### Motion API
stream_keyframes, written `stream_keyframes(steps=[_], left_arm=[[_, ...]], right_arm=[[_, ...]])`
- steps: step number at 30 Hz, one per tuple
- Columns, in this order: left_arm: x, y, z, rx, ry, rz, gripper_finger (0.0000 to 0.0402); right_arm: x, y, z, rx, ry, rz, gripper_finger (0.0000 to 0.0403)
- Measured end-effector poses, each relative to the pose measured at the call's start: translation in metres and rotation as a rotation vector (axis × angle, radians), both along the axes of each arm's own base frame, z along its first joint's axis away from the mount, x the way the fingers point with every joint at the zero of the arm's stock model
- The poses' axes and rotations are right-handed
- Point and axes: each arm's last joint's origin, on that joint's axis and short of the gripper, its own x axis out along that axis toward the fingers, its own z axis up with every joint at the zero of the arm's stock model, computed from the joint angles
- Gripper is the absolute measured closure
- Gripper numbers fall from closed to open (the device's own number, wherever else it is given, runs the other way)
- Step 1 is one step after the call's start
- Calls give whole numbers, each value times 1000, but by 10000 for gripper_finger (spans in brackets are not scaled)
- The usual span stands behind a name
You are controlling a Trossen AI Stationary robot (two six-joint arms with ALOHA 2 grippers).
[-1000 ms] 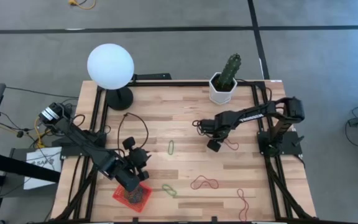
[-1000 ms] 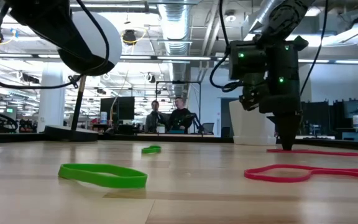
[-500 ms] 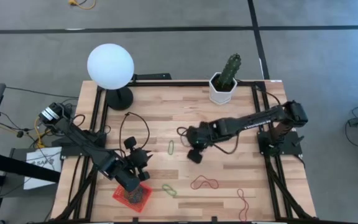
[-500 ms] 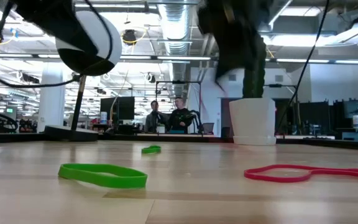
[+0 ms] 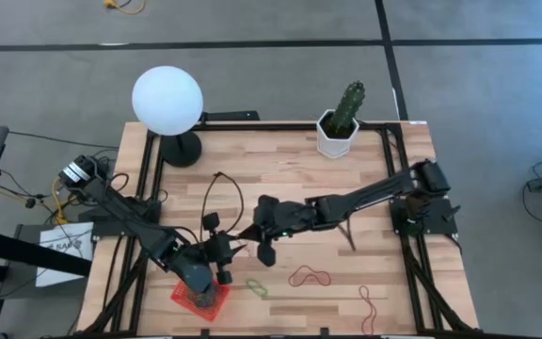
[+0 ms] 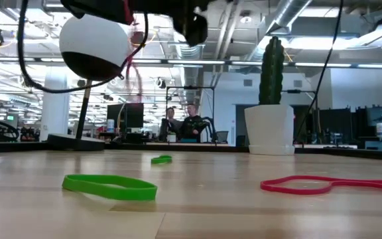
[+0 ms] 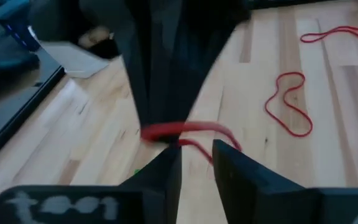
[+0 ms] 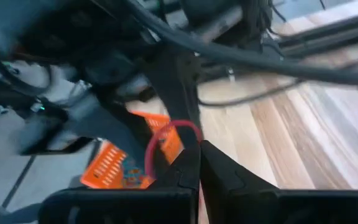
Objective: Pick and place rubber bands into bin
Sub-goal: Put the top red rubber band into the basket
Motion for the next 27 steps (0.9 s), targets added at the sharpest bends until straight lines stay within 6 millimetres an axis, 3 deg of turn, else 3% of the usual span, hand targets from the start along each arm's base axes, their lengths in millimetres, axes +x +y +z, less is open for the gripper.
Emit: stream_keyframes(steps=[5, 11, 27], left_arm=[[-3, 0, -6, -31, 69, -32, 289], [-7, 5, -9, -22, 64, 51, 264], [-8, 7, -10, 17, 50, 83, 262]], right_arm=[[14, -1, -24, -10, 48, -7, 403], [14, -3, -36, -23, 102, -14, 403], [16, -3, -31, -1, 60, 11, 403]])
